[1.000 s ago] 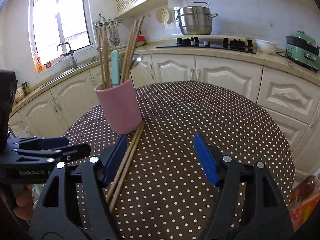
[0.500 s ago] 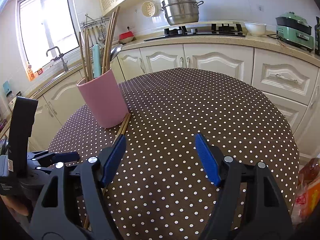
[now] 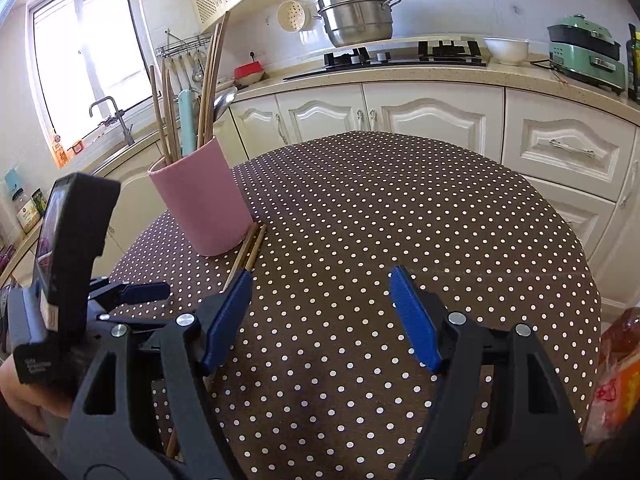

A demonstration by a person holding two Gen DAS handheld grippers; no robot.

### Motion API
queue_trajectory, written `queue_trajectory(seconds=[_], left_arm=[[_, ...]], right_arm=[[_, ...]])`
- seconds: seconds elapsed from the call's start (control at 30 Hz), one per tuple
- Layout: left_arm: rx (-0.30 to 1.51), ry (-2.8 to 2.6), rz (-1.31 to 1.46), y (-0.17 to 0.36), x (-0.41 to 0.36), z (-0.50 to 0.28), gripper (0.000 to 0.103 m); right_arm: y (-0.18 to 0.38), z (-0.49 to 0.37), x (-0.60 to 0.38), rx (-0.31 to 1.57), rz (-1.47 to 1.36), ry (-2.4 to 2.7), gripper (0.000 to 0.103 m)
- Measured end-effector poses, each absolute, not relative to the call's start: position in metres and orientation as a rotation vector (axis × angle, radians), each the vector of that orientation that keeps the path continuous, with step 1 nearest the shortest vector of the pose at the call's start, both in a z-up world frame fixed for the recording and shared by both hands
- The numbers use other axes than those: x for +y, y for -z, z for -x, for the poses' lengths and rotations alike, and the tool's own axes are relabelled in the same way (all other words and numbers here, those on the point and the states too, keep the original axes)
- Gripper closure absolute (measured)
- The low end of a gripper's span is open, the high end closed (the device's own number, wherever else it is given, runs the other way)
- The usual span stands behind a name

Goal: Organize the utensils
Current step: 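Grasp a wooden chopstick from the pile with the left tool, then grasp the last wooden chopstick with the right tool while the left tool holds its chopstick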

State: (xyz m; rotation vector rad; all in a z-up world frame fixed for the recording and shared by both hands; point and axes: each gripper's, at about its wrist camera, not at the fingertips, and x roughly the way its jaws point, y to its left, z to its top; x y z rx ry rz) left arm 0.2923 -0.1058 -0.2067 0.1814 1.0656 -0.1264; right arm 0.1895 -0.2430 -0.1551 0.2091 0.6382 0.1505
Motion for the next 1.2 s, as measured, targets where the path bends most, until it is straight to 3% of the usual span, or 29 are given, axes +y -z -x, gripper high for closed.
queue_trajectory(seconds=[0.1, 0.27, 0.33, 0.77, 1.2], left_arm=[[1.065, 0.140, -0.190, 0.209, -0.113, -0.301, 0.029], [1.065, 0.211, -0.144, 0.204, -0.111, -0.304, 0.067], [1.068, 0.227, -0.123, 0.203, -0.109, -0.301, 0.096], [1.073, 0.215, 0.119, 0.199, -0.042, -0.248, 0.098], [1.103, 0.145, 0.113, 0.192, -0.001, -0.255, 0.096]], right_arm=[[0.156, -0.190, -0.242, 0.645, -0.205, -0.148, 0.032], [0.158, -0.194, -0.242, 0.661, -0.203, -0.141, 0.032], [0.159, -0.195, -0.241, 0.669, -0.196, -0.136, 0.032], [0.174, -0.219, -0.209, 0.834, -0.110, -0.181, 0.032], [0.182, -0.262, -0.149, 1.118, 0.094, -0.251, 0.032]])
